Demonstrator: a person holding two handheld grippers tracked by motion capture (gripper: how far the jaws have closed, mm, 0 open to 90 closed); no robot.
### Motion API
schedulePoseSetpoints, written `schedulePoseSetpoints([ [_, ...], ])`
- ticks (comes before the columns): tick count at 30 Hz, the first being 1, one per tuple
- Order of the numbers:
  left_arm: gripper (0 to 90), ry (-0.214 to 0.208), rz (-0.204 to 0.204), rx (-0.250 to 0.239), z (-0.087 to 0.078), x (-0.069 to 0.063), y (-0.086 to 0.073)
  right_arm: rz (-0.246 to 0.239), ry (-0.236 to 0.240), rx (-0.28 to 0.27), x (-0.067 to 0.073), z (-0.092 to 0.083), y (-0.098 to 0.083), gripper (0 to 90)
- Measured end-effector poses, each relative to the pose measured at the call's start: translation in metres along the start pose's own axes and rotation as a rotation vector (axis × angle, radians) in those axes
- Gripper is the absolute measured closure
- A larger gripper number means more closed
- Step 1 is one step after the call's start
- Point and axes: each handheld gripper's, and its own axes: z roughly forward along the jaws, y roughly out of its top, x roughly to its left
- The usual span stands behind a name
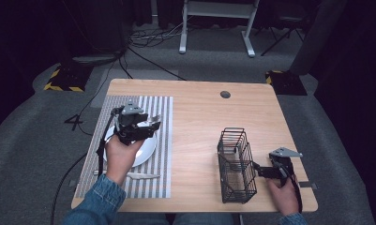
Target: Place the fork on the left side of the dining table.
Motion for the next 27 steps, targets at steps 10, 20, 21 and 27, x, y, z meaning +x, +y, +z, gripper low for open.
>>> schedulePoseSetpoints([
  [10,41.1,-0.096,0.003,-0.001,0.012,-0.033,-0.01,-0.002,0.0,0.0,0.0,0.0,0.0,13.0],
  [20,40.9,-0.152,0.057,0.048,0.033,-0.066,-0.027,-0.002,0.0,0.0,0.0,0.0,0.0,13.0],
  [21,40.9,-0.157,0.063,0.052,0.035,-0.068,-0.029,-0.003,0.0,0.0,0.0,0.0,0.0,13.0],
  [27,40.9,-0.186,0.065,0.071,0.047,-0.08,-0.044,-0.003,0.001,0.0,0.0,0.0,0.0,13.0],
])
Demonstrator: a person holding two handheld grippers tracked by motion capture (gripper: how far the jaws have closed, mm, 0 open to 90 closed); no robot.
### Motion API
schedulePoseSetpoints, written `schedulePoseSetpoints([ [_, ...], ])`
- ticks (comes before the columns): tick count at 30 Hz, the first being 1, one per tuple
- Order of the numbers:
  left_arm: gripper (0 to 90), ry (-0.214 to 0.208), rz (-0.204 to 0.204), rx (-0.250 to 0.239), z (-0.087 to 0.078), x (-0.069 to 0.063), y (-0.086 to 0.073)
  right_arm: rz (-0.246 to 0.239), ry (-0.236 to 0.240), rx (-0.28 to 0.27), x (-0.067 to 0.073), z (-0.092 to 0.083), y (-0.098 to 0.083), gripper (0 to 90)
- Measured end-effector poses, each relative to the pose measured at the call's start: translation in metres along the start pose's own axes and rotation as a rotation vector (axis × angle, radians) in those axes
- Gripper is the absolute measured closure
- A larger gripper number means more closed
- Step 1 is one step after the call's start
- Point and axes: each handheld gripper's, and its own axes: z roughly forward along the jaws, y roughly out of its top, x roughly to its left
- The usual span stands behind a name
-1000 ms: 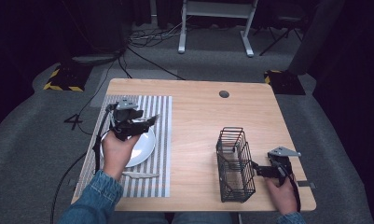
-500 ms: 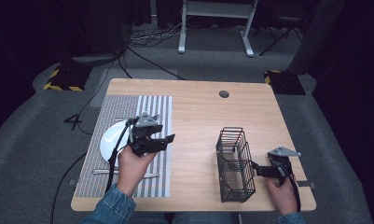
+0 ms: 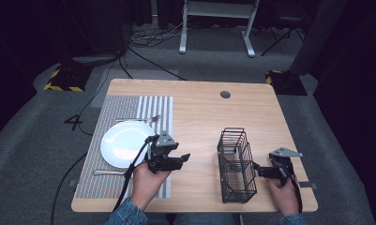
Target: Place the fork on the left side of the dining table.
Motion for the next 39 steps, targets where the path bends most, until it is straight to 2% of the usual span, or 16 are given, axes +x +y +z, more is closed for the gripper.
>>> schedulePoseSetpoints([
  [5,40.5,0.003,0.01,0.027,0.014,-0.008,-0.011,0.0,0.0,0.0,0.0,0.0,0.0,13.0],
  [8,39.5,0.014,0.021,0.024,0.019,-0.011,-0.015,0.0,0.0,0.0,0.0,0.0,0.0,13.0],
  [10,39.4,-0.005,0.016,0.029,0.024,-0.012,-0.019,0.001,0.0,0.0,0.0,0.0,0.0,13.0],
  [14,39.3,-0.004,0.039,0.085,0.039,-0.019,-0.028,0.001,0.001,-0.001,0.0,0.0,0.0,13.0],
  [18,39.2,-0.034,0.031,0.113,0.05,-0.022,-0.034,0.0,0.0,0.0,0.0,0.0,0.0,13.0],
  [23,39.2,-0.048,0.032,0.139,0.065,-0.028,-0.04,0.001,0.0,0.0,0.0,0.0,0.0,13.0],
  [25,39.2,-0.051,0.046,0.151,0.07,-0.033,-0.041,0.0,0.0,0.0,0.0,0.0,0.0,13.0],
  [28,39.1,-0.043,0.068,0.16,0.076,-0.038,-0.042,0.0,0.0,0.0,0.0,0.0,0.0,13.0],
  [31,39.1,-0.039,0.063,0.163,0.081,-0.042,-0.043,0.0,0.0,0.0,0.0,0.0,0.0,13.0],
  [36,38.2,-0.023,0.081,0.163,0.088,-0.048,-0.046,0.0,0.0,0.0,0.0,0.0,0.0,13.0],
  [39,37.9,-0.005,0.103,0.167,0.091,-0.052,-0.047,0.0,0.0,0.0,0.0,0.0,0.0,13.0],
])
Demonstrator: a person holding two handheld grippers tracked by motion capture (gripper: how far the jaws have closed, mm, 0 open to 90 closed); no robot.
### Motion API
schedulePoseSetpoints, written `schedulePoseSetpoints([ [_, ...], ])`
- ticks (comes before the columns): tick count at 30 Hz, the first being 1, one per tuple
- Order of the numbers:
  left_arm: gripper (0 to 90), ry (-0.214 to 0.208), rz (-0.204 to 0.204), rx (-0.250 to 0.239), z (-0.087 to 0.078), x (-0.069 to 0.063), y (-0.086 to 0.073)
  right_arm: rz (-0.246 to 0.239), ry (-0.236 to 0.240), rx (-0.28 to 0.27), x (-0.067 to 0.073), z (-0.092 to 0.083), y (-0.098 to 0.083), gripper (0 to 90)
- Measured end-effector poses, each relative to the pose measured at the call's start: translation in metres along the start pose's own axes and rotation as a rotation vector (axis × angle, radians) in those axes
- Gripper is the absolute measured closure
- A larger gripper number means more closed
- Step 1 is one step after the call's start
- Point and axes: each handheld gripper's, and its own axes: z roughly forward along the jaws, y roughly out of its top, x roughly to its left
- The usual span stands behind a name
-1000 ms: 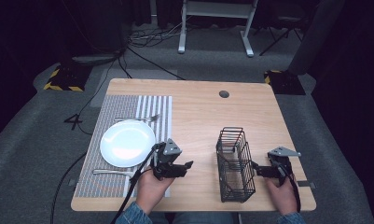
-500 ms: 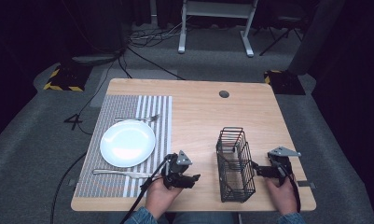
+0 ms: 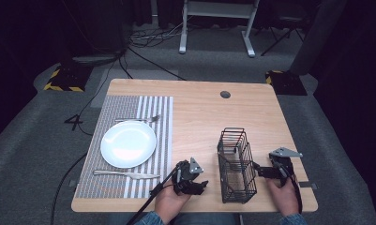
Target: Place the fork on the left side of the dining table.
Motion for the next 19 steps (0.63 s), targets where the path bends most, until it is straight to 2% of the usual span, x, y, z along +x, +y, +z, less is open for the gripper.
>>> schedulePoseSetpoints([
  [5,35.4,0.034,0.036,-0.009,0.006,-0.005,-0.002,0.0,0.0,0.0,0.0,0.0,0.0,13.0],
  [8,28.9,0.021,0.053,-0.04,0.01,-0.004,-0.003,0.001,0.001,-0.001,0.0,0.0,0.0,13.0],
  [14,17.9,0.035,0.037,-0.026,0.014,-0.007,0.0,0.001,0.001,-0.001,0.0,0.0,0.0,13.0],
  [19,16.4,0.041,0.026,-0.019,0.014,-0.008,0.0,0.001,0.001,-0.001,0.0,0.0,0.0,13.0],
])
